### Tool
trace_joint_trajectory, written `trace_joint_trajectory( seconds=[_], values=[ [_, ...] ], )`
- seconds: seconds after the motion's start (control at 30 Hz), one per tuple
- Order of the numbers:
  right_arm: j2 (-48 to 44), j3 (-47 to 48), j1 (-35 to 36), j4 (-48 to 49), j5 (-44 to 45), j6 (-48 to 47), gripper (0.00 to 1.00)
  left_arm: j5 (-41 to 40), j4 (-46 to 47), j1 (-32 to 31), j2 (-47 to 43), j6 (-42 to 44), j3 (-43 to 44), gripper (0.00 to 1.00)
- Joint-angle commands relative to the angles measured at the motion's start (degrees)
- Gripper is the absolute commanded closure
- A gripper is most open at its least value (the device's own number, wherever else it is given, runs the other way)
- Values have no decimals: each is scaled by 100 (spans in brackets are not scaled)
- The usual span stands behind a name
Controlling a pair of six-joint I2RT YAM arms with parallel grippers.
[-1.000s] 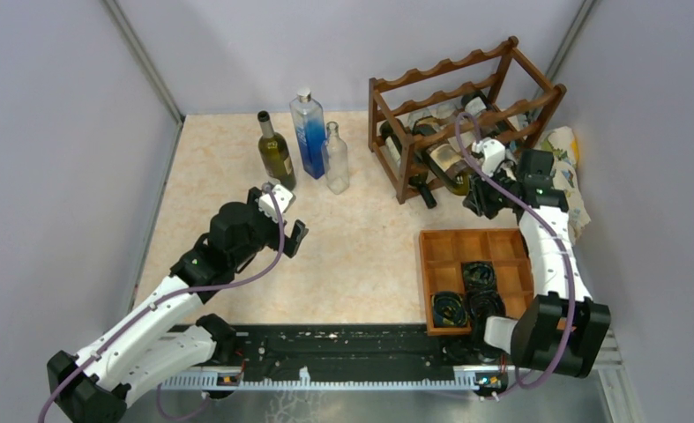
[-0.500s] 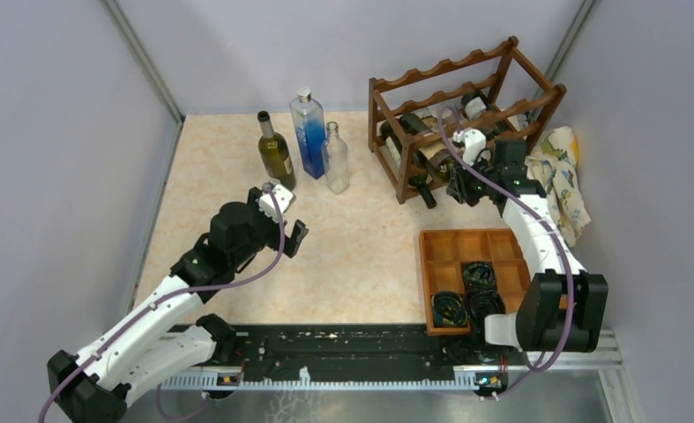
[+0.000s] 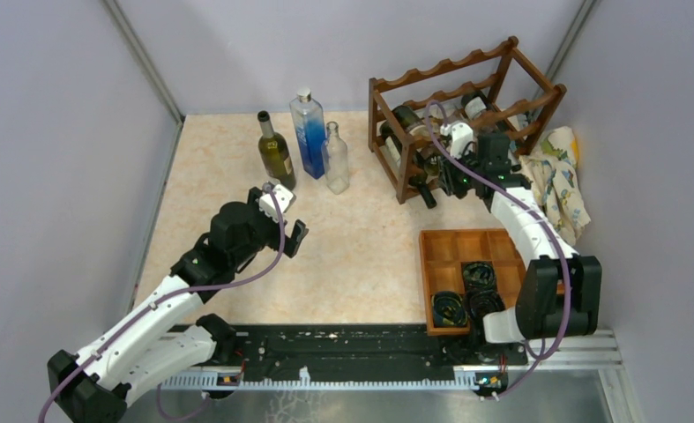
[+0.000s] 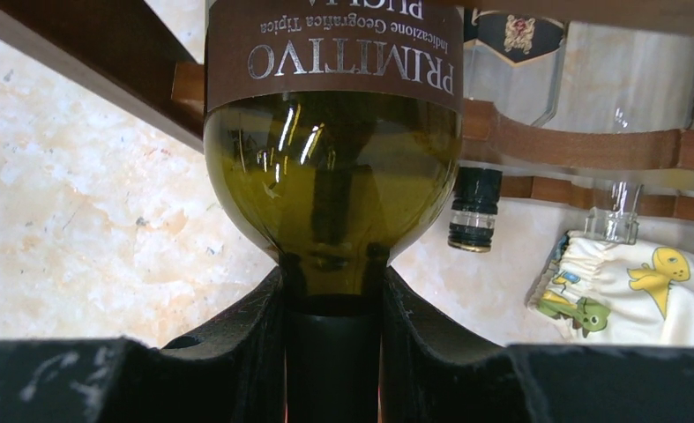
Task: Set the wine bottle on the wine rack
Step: Pick up the wine bottle from the center of the board, then place the wine bottle in the wine rack.
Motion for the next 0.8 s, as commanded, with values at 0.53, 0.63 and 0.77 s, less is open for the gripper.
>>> trace_joint_trajectory(
  seconds=[0.53, 0.63, 0.77],
  values=[
    [12, 365, 491, 1875, 600, 561, 100, 104, 100, 25, 2, 83, -19, 1],
    [32, 311, 543, 2061, 721, 638, 100, 101, 100, 28, 7, 78, -20, 1],
    [81, 235, 589, 2285, 817, 781, 100, 104, 98, 29, 13, 79, -21, 1]
  ],
)
